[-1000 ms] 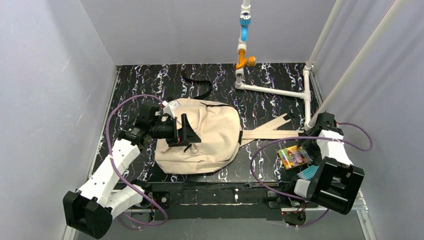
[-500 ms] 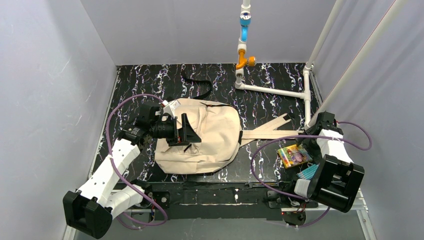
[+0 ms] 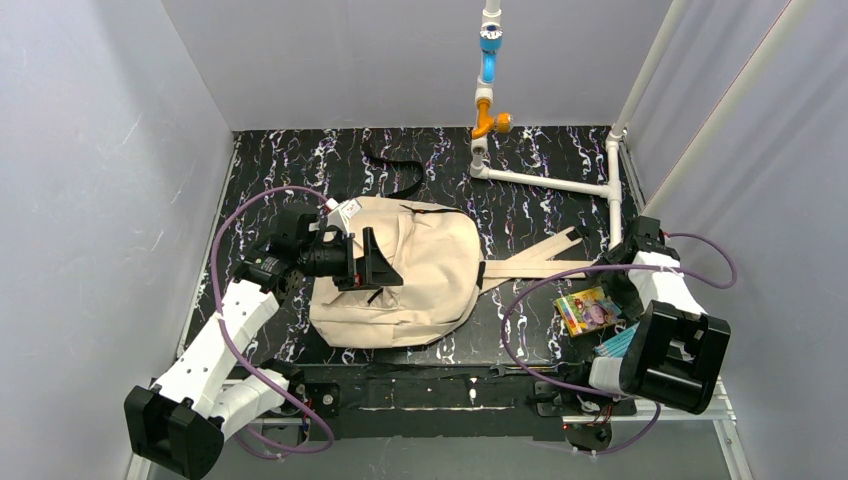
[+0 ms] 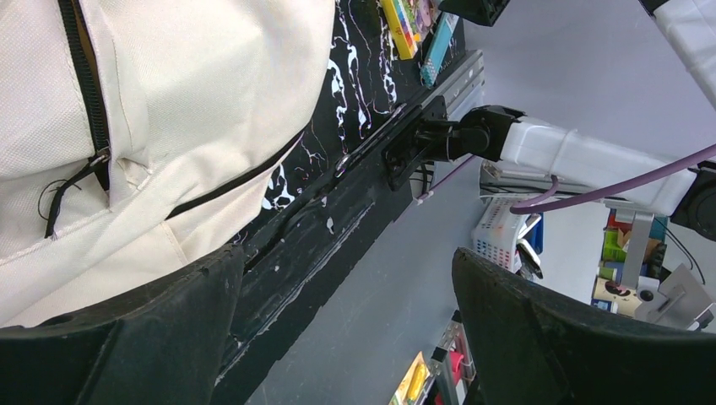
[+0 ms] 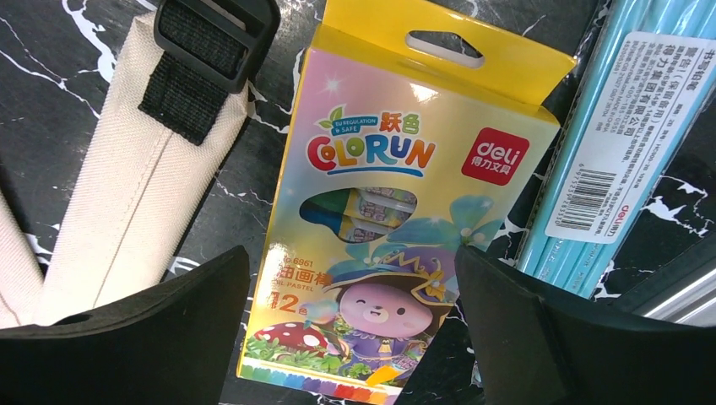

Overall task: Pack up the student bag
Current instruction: Adjust the stationery at the center of the board.

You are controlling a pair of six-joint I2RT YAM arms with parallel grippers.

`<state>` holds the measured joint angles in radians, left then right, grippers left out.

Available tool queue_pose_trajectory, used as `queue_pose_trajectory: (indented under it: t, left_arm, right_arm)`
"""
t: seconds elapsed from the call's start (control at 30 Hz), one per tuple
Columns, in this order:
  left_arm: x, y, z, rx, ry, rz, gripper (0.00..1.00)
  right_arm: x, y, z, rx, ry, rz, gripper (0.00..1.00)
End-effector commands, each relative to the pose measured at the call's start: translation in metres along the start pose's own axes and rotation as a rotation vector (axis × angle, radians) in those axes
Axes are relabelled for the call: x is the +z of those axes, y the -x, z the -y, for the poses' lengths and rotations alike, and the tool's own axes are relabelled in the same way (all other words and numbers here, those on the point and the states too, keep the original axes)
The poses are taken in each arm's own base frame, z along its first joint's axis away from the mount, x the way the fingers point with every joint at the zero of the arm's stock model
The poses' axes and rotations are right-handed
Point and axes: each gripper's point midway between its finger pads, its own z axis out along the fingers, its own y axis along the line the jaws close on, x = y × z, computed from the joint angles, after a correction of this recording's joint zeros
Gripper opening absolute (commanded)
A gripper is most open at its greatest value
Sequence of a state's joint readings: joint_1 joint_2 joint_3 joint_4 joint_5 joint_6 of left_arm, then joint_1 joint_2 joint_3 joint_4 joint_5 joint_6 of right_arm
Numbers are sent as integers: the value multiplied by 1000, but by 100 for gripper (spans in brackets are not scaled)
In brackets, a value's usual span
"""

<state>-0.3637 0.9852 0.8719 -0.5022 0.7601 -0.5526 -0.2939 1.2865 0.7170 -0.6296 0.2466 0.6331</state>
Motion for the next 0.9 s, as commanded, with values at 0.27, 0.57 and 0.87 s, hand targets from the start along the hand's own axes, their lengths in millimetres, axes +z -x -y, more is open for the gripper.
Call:
queue_pose_trajectory:
  t: [0.27,0.57,0.87]
  left_arm:
    - [2,-6,6,22,-51,-42,93]
    - [6,-2,4,10,-46,-63,93]
    - [9,2,5,2,-50,-78,93]
  right_arm:
    - [3,-7,17,-18,-97,1,98]
    - [-14,-75,-59,-210,89,-51,98]
    - [-57,-92,-101,-386,171,11,98]
